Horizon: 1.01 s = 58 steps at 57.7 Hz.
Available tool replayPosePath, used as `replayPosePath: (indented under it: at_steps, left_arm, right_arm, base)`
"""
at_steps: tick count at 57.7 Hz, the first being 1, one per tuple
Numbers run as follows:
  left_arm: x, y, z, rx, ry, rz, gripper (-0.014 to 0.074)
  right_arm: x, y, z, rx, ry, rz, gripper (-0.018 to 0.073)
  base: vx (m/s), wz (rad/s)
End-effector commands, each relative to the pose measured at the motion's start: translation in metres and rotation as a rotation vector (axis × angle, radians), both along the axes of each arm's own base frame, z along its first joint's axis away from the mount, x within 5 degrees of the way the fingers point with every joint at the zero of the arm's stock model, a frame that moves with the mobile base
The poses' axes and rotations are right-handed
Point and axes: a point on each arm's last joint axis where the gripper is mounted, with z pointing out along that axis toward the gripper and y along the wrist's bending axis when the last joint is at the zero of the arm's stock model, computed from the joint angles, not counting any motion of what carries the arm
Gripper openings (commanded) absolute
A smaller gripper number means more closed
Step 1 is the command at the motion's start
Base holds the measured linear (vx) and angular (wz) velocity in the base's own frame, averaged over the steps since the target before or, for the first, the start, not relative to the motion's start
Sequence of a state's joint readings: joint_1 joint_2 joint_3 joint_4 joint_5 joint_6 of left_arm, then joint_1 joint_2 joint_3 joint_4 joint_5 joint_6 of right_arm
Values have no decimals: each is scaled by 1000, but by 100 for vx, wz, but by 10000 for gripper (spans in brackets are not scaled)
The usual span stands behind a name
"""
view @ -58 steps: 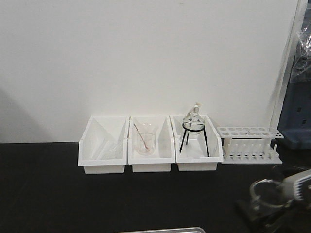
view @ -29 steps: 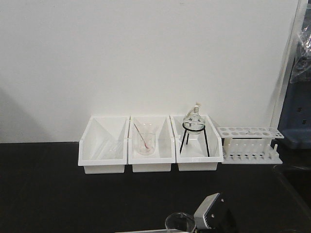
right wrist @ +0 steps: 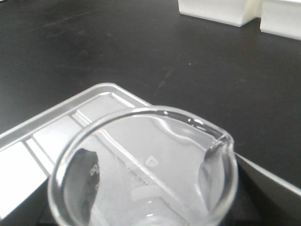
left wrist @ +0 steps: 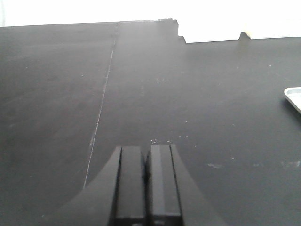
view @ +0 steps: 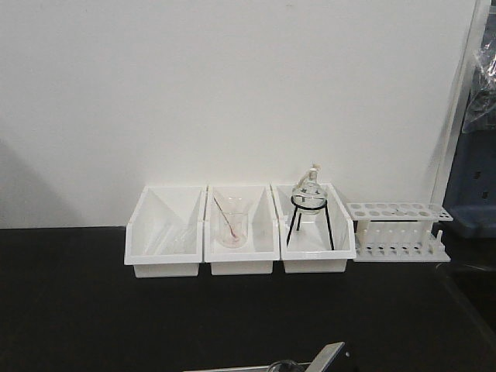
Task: Move beaker to silver tray on left bench
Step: 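Open the right gripper and lift it away from the beaker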
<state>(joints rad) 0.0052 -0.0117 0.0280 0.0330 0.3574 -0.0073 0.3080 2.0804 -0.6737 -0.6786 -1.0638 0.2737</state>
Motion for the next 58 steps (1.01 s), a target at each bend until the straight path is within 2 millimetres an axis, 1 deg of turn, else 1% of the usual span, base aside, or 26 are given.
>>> replayPosePath:
  at_steps: [1,10,16,21,26,32,33,39,47,50,58]
  left_arm:
    - [1,-1,-2,-3,-66,-9,1]
    - [1,-1,-2,-3,-66,-9,1]
    - [1,-1,-2,-3,-66,-9,1]
    - [1,-1,-2,-3,-66,-9,1]
    - [1,-1,-2,-3,-66,-9,1]
    - [1,-1,-2,-3,-66,-9,1]
    - [1,-1,-2,-3,-66,-9,1]
    - [1,-1,-2,-3,-66,-9,1]
    - [1,-1,-2,-3,-66,-9,1]
    - [1,-1,-2,-3,-66,-9,1]
    - [1,-1,-2,-3,-66,-9,1]
  right_arm:
    - [8,3,23,97,-119,-6,15]
    - [8,3,23,99,-116,-16,91]
    - [8,3,23,98,-116,-15,188]
    - [8,3,23,98,-116,-15,301]
    - [8,3,23,98,-116,-15,438]
    - [9,2,23,100,-116,-21,571]
    - [10,1,23,104,-115,-40,656]
    - [11,1,23,107,-116,-49,692]
    - [11,1,30,120,-140,-45,687]
    - [11,1,36,131,-158,-44,683]
    - [11,0,60,162,-227,-56,665]
  base:
    - [0,0]
    - [0,0]
    - [0,0]
    - [0,0]
    - [0,0]
    - [0,0]
    - [0,0]
    - [0,0]
    - [0,0]
    - [0,0]
    - [0,0]
